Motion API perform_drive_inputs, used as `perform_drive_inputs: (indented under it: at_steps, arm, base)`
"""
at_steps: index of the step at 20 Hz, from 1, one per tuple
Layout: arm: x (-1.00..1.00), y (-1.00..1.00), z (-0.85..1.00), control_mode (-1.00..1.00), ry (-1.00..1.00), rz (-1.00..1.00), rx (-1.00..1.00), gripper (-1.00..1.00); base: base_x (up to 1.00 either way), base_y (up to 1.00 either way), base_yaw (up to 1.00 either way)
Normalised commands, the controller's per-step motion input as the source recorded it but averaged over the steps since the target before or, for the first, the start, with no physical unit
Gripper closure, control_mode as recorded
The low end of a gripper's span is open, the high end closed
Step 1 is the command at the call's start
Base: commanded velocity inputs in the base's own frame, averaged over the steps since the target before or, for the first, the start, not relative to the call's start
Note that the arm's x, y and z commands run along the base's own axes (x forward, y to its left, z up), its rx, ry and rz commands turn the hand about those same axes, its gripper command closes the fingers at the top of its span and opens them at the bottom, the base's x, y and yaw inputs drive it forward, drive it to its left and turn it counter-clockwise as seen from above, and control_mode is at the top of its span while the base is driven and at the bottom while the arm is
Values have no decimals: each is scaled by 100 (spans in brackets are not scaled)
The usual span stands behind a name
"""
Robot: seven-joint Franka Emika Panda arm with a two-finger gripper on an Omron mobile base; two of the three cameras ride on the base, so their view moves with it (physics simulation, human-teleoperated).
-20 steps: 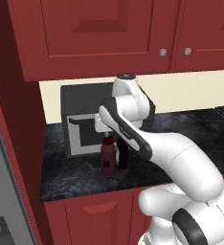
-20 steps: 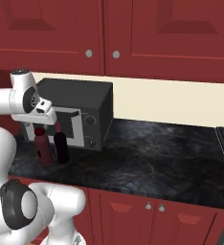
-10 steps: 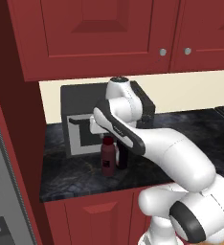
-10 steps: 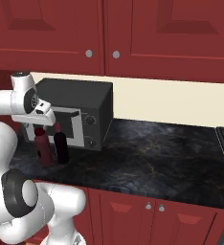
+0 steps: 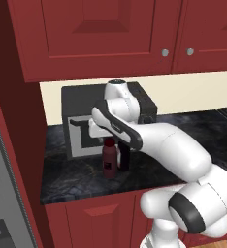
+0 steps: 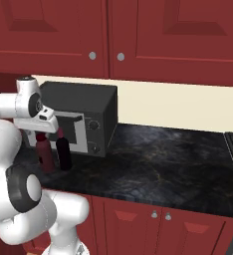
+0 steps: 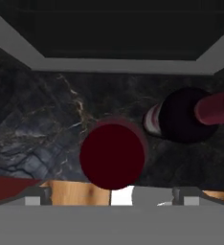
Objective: There is a wine glass and glass cup on the dining counter. Place the wine bottle next to the wine glass and the juice bottle next to the glass cup.
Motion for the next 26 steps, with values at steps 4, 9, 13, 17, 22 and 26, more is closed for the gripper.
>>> perform_drive_inputs:
  at_steps: [4, 9, 13, 17, 22, 26]
  arm:
    - [13, 4, -15, -100, 2, 0, 0, -100]
    - [8, 3, -15, -100, 0, 0, 0, -100]
    - [2, 6, -14, -100, 0, 0, 0, -100]
    - [0, 5, -13, -100, 0, 0, -1, -100]
    - [0, 0, -14, -100, 0, 0, -1, -100]
    - [-1, 0, -12, -100, 0, 0, -3, -100]
  base:
    - [0, 0, 0]
    - [0, 0, 0]
    - [0, 0, 0]
    - [0, 0, 0]
    - [0, 0, 0]
    - [0, 0, 0]
